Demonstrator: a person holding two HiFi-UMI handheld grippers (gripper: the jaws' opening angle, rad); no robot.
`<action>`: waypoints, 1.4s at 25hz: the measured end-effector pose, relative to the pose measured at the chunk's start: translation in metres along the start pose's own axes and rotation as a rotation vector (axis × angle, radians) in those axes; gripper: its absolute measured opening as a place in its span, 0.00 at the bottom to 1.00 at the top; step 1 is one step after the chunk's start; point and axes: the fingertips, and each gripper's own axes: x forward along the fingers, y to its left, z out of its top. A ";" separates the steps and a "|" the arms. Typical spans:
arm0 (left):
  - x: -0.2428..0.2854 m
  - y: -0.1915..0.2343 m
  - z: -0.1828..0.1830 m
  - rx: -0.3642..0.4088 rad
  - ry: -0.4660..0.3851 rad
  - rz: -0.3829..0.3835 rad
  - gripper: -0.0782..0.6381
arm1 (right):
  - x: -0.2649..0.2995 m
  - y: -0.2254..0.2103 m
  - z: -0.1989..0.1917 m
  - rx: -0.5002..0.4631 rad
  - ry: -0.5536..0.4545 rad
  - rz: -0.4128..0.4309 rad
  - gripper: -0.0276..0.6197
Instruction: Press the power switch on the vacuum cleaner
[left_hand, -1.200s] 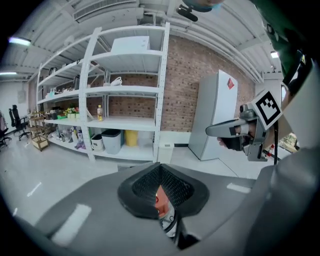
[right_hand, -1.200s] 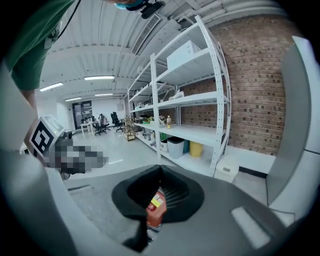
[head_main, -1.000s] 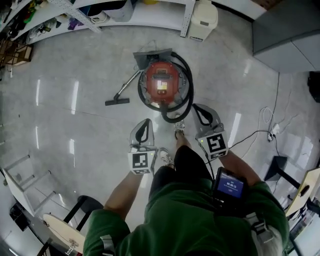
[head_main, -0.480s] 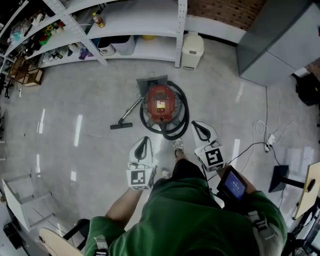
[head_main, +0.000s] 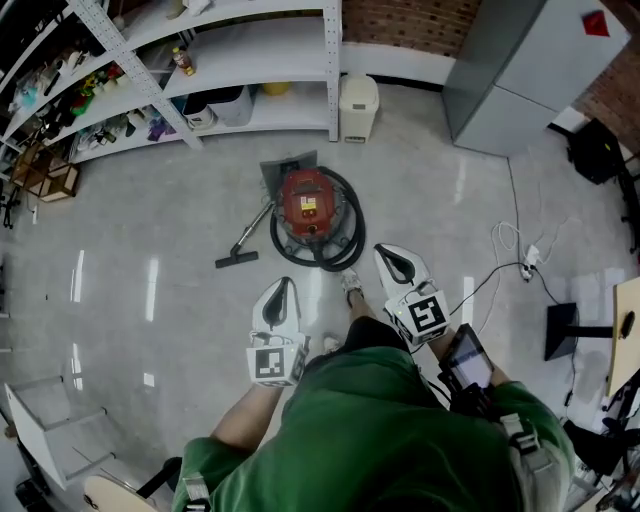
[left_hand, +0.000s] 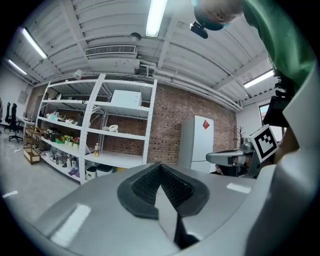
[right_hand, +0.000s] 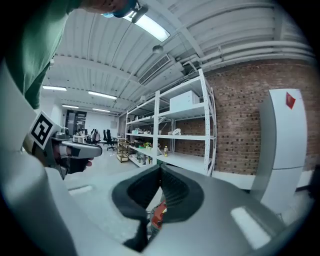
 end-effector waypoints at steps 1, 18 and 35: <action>-0.008 -0.005 -0.003 -0.007 0.006 -0.010 0.12 | -0.009 0.003 -0.003 0.023 0.008 -0.011 0.05; -0.048 -0.047 0.013 -0.028 -0.027 -0.044 0.12 | -0.084 0.051 0.029 0.033 -0.051 -0.012 0.05; -0.014 -0.092 0.021 0.021 -0.025 -0.104 0.12 | -0.106 0.031 0.029 0.059 -0.054 0.010 0.05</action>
